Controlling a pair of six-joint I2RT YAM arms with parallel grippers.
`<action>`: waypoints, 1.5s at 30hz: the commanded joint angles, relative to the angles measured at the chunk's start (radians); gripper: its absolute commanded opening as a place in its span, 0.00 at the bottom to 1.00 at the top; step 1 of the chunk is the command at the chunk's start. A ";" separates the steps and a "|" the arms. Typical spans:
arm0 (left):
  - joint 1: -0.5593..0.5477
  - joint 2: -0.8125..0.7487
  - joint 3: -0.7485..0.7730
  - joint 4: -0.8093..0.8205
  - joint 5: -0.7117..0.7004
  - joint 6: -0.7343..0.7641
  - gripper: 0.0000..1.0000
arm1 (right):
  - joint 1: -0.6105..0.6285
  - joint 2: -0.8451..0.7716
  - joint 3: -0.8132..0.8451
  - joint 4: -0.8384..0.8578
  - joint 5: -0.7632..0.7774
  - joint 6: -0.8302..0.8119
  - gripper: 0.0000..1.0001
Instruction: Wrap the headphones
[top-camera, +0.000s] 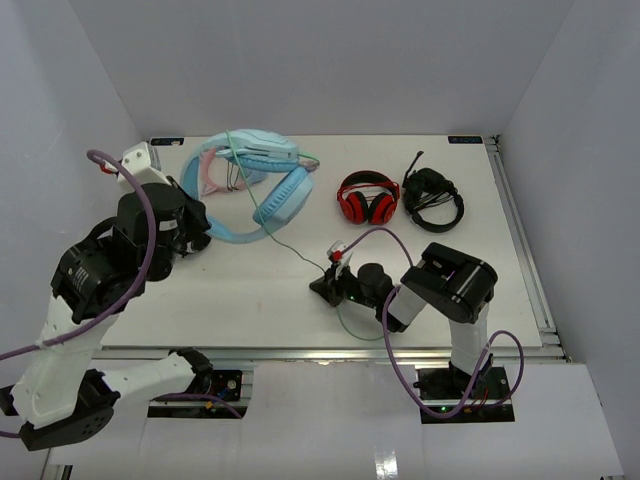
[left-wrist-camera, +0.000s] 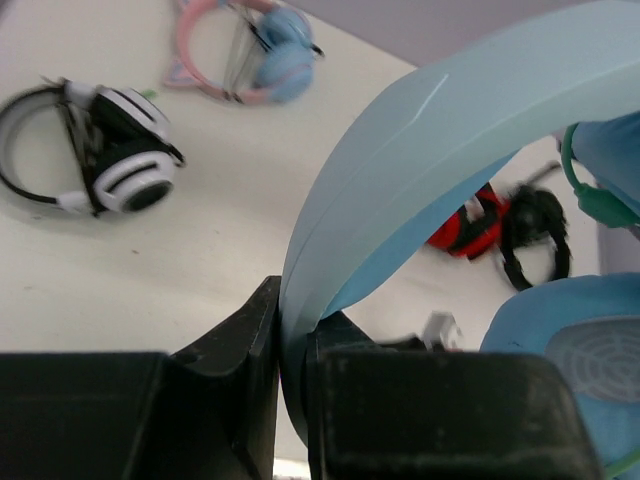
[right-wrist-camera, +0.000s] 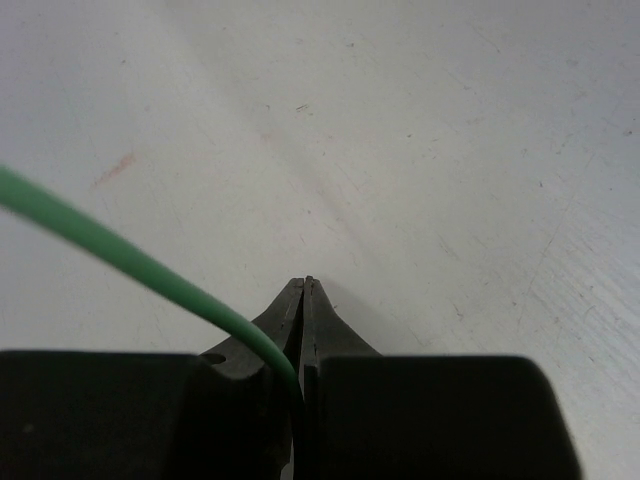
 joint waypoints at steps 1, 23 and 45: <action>-0.002 -0.102 -0.117 0.240 0.392 0.044 0.00 | -0.020 -0.031 0.012 0.575 0.028 -0.012 0.08; -0.003 -0.108 -0.473 0.229 0.790 0.414 0.00 | -0.291 -0.540 0.360 -0.505 -0.159 -0.199 0.08; -0.016 0.281 -0.437 0.169 0.202 0.375 0.00 | -0.291 -0.638 0.886 -1.475 -0.242 -0.375 0.08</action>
